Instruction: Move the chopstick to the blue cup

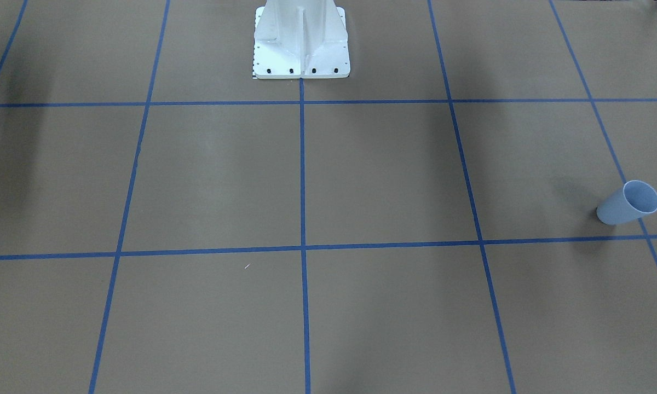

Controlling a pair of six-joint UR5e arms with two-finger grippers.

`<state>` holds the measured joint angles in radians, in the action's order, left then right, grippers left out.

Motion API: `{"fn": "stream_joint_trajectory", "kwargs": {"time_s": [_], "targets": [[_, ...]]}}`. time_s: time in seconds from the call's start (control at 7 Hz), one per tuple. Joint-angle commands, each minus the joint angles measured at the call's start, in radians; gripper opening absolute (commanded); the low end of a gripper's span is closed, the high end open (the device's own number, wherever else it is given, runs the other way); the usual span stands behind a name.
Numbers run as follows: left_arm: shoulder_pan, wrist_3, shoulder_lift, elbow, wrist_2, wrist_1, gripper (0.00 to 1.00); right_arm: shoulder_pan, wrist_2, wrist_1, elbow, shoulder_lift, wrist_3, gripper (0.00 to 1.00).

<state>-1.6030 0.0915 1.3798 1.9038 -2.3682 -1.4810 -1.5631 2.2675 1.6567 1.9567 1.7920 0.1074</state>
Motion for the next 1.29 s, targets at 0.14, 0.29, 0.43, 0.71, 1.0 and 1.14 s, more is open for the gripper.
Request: {"fn": "stream_joint_trajectory", "kwargs": {"time_s": [0.14, 0.29, 0.43, 0.71, 1.0, 1.14], "targets": [[0.0, 0.005, 0.008, 0.02, 0.0, -0.004, 0.99, -0.002, 0.001, 0.002, 0.031, 0.01, 0.001, 1.0], [0.0, 0.008, 0.008, 0.046, 0.001, -0.005, 0.99, -0.002, 0.001, 0.002, 0.031, 0.01, 0.002, 1.0], [0.0, 0.008, 0.016, 0.055, 0.012, -0.012, 0.99, -0.002, 0.006, -0.001, 0.037, 0.0, 0.0, 1.0], [-0.011, 0.007, 0.074, 0.061, 0.009, -0.045, 0.99, -0.006, 0.014, -0.113, 0.05, 0.0, -0.012, 1.0], [-0.015, -0.022, 0.204, -0.062, 0.01, -0.226, 0.99, -0.021, 0.143, -0.233, 0.005, 0.0, -0.017, 1.0], [-0.018, -0.015, 0.211, -0.074, 0.009, -0.235, 0.99, -0.049, 0.161, -0.247, -0.008, 0.0, 0.007, 1.0]]}}
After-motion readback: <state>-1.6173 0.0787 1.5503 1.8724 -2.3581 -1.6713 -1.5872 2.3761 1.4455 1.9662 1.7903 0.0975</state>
